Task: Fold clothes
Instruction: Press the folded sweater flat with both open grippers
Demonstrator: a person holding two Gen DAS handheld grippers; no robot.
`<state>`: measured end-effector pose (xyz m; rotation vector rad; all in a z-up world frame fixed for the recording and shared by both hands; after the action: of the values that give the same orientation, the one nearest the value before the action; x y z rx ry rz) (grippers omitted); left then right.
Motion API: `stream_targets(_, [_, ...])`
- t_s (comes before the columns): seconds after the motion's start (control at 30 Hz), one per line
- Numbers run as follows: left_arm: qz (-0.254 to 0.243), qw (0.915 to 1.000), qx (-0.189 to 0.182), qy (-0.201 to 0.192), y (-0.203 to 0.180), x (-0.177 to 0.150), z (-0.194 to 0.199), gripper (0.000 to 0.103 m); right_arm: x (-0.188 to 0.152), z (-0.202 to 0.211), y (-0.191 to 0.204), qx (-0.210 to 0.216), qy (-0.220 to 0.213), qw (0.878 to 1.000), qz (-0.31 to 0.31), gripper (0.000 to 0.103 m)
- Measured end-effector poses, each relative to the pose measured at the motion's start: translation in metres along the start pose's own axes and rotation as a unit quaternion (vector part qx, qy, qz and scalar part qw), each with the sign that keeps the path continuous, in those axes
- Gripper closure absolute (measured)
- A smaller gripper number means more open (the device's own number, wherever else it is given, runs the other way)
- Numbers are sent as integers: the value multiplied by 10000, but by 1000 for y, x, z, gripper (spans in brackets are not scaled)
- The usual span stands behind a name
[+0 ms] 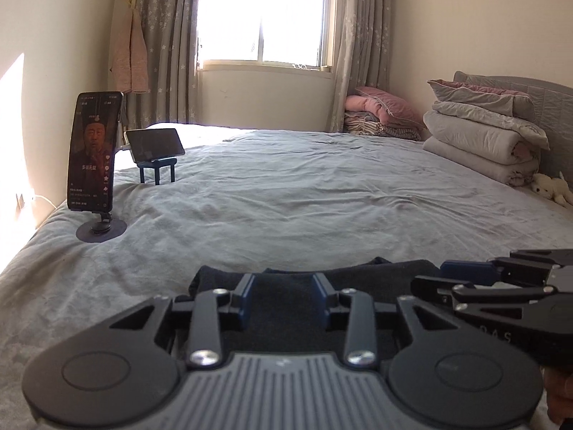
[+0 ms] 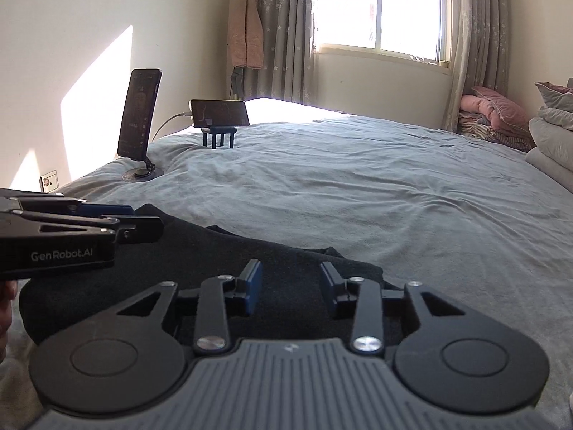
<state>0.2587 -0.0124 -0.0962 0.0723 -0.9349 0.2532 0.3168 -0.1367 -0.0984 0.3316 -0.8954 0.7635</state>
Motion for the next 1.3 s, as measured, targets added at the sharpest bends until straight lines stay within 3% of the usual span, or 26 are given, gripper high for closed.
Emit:
stream_targets(0.1, [-162,9992,223,281,6,-22,-21,68,-14,-13,3,-83,190,9997,102,63])
stream_targets(0.23, [34,9995,240,191,24,-26,-12,68,-23,-8,-22,88,235,9994,-235,57])
stream_targets(0.37, [-81,9983,554,191,40,-25,1,68,-21,7,-38,65,260,9989,-397,56])
stream_targets(0.47, [172,9967,754,235,60,-25,12,67,-17,18,-52,-153,250,9984,-487,56])
stream_targets(0.57, [495,9964,679,149,70,-20,30,67,-14,31,-61,-30,192,9966,-796,56])
stream_targets(0.7, [491,9981,362,87,52,-12,45,66,-11,38,-43,131,205,9969,-750,56])
stream_targets(0.9, [1,9996,29,292,9,-17,44,62,-14,41,-4,349,337,9978,-460,56])
stream_targets(1.03, [-173,9980,179,574,2,-36,34,61,-25,40,1,269,538,9974,-401,56])
stream_targets(1.3, [-130,9962,605,611,21,-43,51,58,-40,59,-37,-154,612,9962,-597,56])
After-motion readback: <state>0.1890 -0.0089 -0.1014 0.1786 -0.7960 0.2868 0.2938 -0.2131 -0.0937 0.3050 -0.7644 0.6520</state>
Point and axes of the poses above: each gripper's, at about its wrist camera, not at the fingertips, and z roughly against the way its jaws point, y to its left, x to its top, the point moved 7 cm from there along -z, roughly the way its jaws point, and after that the axes turned 9 degrees about y, right-handed, at the moved point
